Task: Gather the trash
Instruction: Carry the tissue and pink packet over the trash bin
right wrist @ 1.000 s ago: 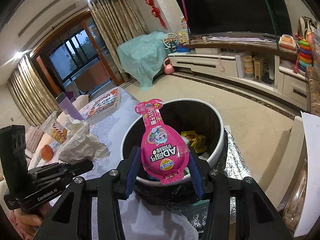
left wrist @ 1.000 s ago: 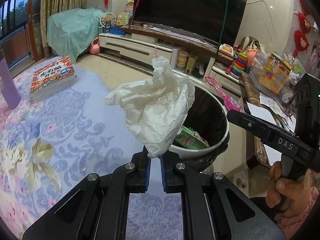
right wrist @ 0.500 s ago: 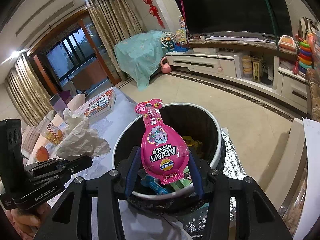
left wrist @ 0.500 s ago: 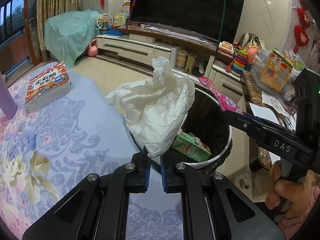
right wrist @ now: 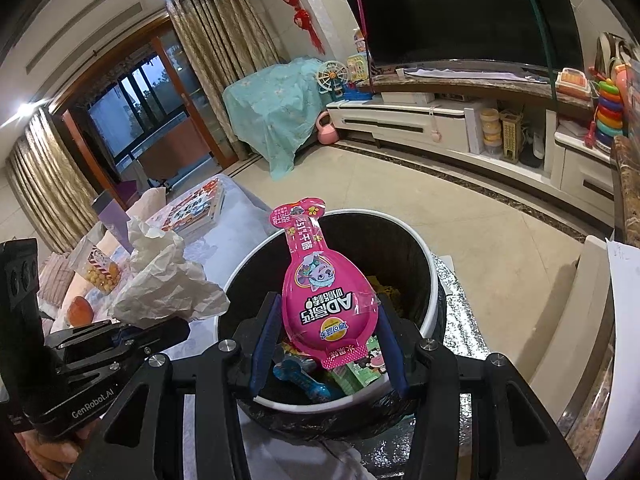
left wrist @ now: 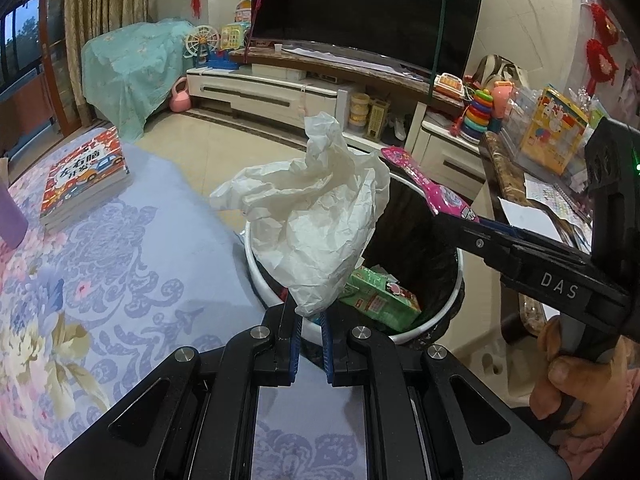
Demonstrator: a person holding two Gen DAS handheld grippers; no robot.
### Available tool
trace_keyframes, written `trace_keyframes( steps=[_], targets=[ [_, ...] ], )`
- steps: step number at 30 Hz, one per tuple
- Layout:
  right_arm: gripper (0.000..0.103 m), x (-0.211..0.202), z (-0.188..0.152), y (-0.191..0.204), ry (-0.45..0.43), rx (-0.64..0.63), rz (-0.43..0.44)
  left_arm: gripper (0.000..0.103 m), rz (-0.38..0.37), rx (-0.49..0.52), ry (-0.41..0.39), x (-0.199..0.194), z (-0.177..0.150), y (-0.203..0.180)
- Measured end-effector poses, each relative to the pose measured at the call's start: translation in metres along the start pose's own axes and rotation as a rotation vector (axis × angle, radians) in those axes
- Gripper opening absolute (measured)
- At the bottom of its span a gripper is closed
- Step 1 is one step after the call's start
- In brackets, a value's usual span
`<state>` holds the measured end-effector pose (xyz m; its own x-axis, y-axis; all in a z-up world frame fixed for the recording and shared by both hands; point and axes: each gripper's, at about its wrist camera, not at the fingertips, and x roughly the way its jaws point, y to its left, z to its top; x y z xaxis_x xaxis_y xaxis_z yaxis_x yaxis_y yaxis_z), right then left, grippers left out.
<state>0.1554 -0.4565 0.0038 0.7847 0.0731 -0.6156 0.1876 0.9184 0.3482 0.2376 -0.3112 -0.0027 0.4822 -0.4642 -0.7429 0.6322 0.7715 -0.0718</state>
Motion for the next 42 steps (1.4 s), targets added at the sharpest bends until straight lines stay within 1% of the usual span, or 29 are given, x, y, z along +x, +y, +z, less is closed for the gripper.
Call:
trace_keyframes(
  steps=[12, 42],
  targets=[
    [0.047, 0.005, 0.002, -0.004, 0.02, 0.01, -0.012, 0.008, 0.005, 0.022, 0.032, 0.019, 0.003, -0.008],
    [0.047, 0.018, 0.006, -0.007, 0.051, 0.009, -0.025, 0.008, 0.015, 0.035, 0.069, 0.035, 0.008, -0.013]
  ],
)
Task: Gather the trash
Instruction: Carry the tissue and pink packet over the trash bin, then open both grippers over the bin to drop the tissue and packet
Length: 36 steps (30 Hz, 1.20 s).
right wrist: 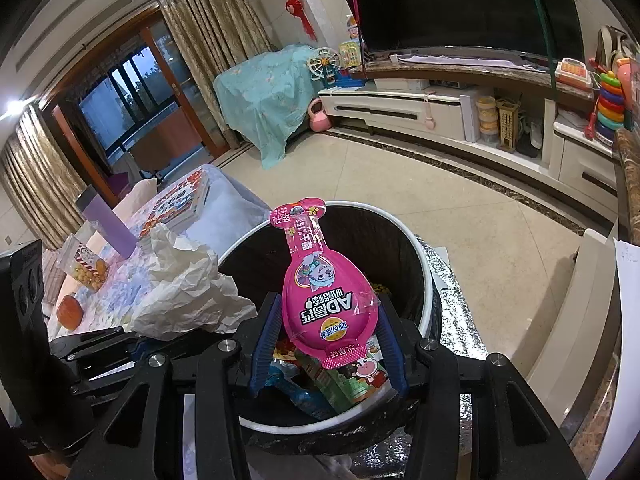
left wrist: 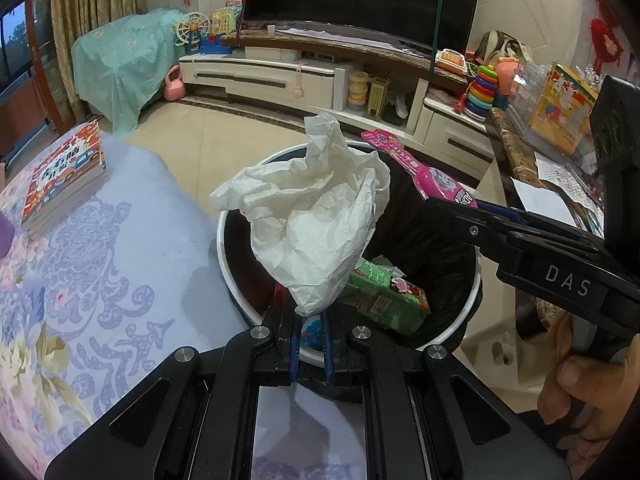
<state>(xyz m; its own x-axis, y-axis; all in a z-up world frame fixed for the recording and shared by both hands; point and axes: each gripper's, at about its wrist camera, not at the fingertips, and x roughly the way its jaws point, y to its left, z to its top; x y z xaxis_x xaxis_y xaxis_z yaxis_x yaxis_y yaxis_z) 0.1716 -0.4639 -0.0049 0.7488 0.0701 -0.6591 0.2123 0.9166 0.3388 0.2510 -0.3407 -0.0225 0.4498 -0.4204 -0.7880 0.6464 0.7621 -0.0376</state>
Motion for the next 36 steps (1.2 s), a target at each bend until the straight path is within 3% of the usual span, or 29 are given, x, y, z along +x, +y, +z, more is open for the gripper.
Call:
trace_keyframes(
  steps=[36],
  targets=[
    [0.048, 0.011, 0.0, -0.001, 0.023, 0.002, -0.001, 0.008, 0.029, -0.001, 0.021, 0.008, 0.006, -0.001]
  ],
)
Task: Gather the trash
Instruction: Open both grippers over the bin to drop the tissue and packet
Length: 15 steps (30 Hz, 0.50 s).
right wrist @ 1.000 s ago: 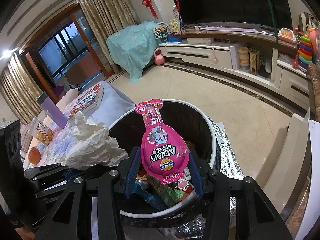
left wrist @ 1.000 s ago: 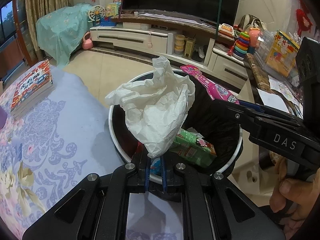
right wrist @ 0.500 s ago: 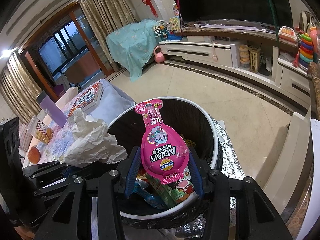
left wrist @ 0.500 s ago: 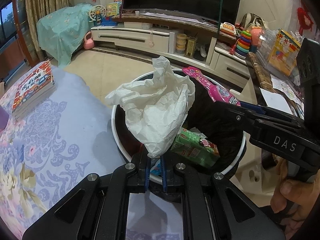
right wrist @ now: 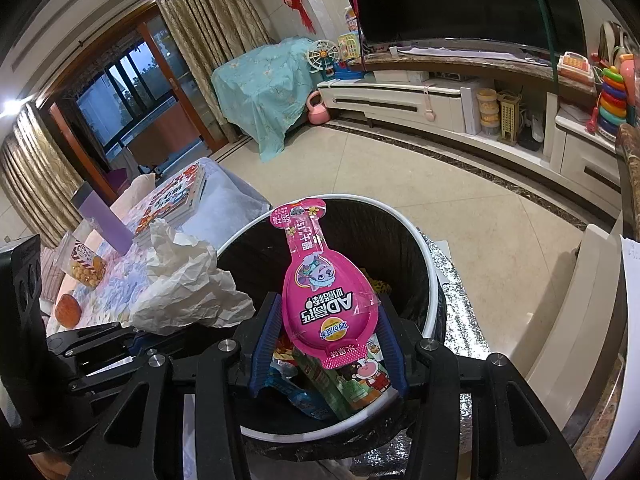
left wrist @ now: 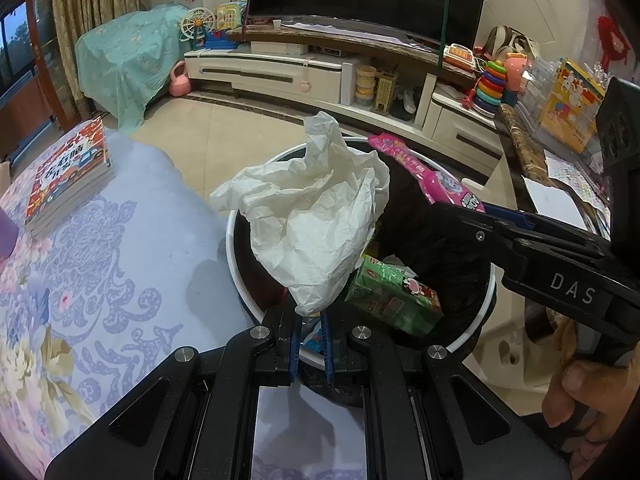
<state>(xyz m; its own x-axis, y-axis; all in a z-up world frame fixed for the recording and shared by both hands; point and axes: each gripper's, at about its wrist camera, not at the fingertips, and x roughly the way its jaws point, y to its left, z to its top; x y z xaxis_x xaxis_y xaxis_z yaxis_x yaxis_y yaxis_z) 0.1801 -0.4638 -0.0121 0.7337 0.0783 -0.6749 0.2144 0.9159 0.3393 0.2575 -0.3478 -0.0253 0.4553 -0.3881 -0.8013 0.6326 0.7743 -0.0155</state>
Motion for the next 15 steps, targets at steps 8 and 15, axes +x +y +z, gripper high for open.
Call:
trace_keyframes(
  steps=[8, 15],
  targets=[
    [0.054, 0.0, -0.001, -0.003, 0.0, 0.024, 0.015, 0.039, 0.017, -0.028, -0.007, -0.007, -0.001, 0.004],
    [0.072, -0.012, 0.0, -0.006, -0.031, 0.054, 0.014, 0.047, 0.03, -0.037, -0.024, -0.016, -0.006, 0.01]
  ],
)
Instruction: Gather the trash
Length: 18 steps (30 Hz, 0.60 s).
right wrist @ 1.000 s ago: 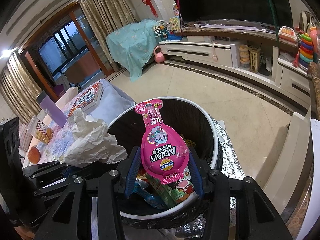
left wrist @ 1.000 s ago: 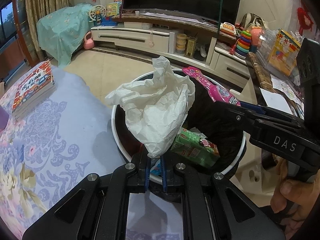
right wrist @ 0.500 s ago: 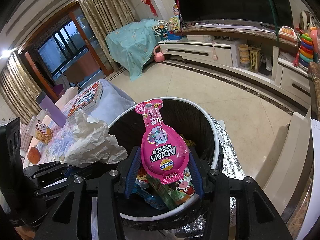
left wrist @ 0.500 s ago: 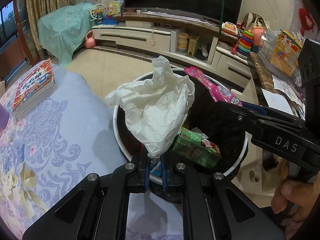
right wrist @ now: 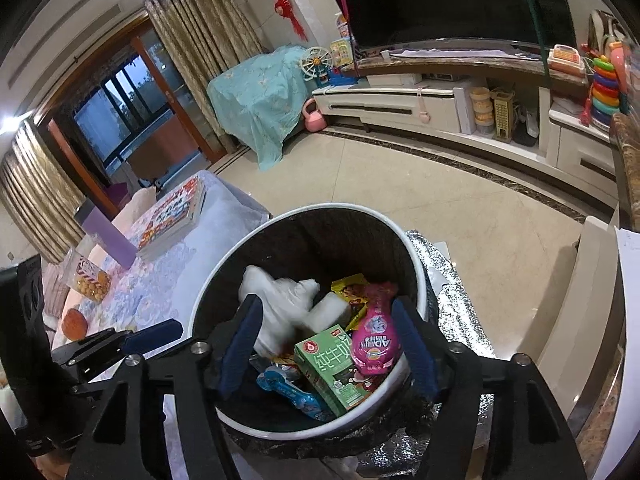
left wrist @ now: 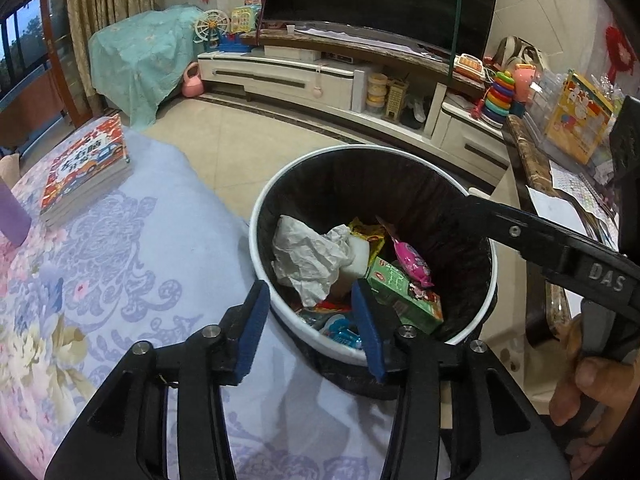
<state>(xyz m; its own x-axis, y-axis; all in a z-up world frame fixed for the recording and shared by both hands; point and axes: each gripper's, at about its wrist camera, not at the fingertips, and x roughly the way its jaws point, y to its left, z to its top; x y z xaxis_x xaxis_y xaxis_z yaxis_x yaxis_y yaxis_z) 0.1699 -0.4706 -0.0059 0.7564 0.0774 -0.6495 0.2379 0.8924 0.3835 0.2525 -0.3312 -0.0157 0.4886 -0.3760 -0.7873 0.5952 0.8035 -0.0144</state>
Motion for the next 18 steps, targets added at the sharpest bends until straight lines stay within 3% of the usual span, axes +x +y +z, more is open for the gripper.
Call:
trace_keyframes(
  steps=[6, 11, 15, 18],
  targets=[
    [0.081, -0.015, -0.005, 0.007, -0.017, 0.008, 0.015, 0.056, 0.012, -0.029, -0.015, -0.014, -0.011, 0.01],
    [0.102, -0.03, -0.012, 0.017, -0.028, 0.006, 0.014, 0.064, 0.023, -0.074, -0.045, -0.033, -0.031, 0.022],
    [0.102, -0.043, -0.026, 0.024, -0.04, 0.006, 0.01, 0.075, 0.04, -0.118, -0.084, -0.051, -0.055, 0.031],
    [0.102, -0.055, -0.041, 0.032, -0.061, -0.008, -0.007, 0.077, 0.034, -0.155, -0.099, -0.062, -0.072, 0.036]
  ],
)
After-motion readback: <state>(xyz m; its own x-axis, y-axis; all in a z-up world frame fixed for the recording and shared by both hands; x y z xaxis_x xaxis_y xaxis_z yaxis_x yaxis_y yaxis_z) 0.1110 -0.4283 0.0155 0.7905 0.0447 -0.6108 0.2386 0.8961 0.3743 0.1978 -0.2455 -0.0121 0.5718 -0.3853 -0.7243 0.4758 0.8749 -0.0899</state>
